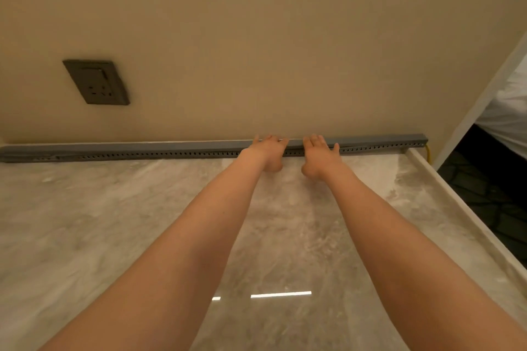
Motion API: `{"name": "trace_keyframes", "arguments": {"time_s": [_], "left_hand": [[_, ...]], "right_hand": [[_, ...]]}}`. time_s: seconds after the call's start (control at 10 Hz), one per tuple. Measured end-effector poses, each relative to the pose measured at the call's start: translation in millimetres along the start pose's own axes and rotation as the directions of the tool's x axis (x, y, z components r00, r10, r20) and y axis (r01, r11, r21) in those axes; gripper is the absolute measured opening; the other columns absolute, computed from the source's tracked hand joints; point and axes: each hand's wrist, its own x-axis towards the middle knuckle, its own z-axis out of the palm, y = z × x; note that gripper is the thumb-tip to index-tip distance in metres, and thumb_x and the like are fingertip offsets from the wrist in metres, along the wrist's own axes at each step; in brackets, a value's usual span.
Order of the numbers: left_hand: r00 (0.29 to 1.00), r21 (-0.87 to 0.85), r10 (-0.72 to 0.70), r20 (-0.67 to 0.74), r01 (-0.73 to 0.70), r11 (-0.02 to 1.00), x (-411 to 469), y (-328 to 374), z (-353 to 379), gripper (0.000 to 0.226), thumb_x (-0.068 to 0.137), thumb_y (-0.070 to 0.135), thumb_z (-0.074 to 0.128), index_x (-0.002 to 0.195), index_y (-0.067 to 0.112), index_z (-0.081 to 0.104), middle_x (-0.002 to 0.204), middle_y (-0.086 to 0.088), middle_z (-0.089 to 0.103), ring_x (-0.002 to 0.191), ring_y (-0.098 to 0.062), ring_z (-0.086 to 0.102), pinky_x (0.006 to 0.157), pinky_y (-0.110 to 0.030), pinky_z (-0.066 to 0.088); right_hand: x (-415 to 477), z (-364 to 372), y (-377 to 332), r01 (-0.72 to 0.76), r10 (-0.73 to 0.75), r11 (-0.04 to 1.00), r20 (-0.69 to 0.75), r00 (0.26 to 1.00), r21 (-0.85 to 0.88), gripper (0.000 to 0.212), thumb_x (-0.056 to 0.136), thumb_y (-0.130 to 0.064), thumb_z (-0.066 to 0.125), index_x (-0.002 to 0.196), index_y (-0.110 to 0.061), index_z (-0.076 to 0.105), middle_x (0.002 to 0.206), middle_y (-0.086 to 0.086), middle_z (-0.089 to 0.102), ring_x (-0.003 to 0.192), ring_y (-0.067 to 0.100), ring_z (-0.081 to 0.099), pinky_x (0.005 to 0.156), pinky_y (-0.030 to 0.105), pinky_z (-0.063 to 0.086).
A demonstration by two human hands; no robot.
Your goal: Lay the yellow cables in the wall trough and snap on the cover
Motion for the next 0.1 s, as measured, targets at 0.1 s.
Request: {"name": "trace_keyframes", "arguments": {"time_s": [0.1], "left_hand": [[0.999,-0.020,-0.020,-0.042,0.019,1.000,-12.8,-13.4,-13.7,0.066,0.094,0.016,0.046,0.152,0.011,0.015,0.157,-0.013,0.019,0.146,-0.027,0.017,0.119,-0.045,0.013]], "right_hand": [[-0.2,-9.2,-17.9,0.038,-0.038,0.999,-0.021,0.999,0.000,0.065,0.092,-0.016,0.045,0.149,-0.006,0.015,0.156,0.014,0.018,0.146,0.028,0.014,0.117,0.054,0.015]]}}
